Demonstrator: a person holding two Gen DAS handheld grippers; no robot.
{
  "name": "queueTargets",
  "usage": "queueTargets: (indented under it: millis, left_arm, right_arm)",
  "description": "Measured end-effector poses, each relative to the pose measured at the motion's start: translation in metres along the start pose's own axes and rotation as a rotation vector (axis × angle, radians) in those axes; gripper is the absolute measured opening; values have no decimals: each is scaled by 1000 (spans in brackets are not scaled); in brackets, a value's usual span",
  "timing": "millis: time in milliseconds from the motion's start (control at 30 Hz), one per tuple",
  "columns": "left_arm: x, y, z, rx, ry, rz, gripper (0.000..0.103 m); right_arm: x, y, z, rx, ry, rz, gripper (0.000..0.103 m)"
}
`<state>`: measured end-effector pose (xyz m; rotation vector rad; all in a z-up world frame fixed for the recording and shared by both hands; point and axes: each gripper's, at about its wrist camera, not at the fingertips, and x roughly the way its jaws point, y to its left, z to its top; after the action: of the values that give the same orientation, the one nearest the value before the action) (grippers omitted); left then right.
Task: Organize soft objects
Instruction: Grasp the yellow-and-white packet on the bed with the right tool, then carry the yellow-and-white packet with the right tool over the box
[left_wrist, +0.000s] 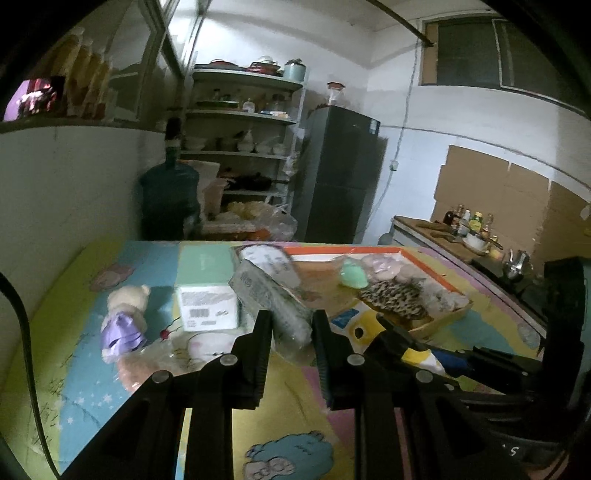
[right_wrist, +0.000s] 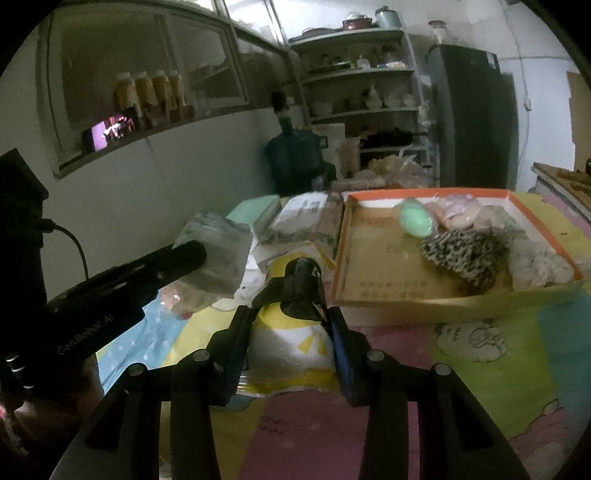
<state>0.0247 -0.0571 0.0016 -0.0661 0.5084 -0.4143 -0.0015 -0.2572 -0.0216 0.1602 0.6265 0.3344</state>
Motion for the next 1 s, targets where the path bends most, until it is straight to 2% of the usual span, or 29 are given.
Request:
queueTargets:
  millis: [600,1000]
  left_arm:
    - [30,-54,29,49,-13,-94,23]
    - [72,-80,41,59,18,-117,23]
  right_arm:
    - [-42,-51,24,38,-118,-118,43]
    - [-40,-93,45,42,-153,-178,43]
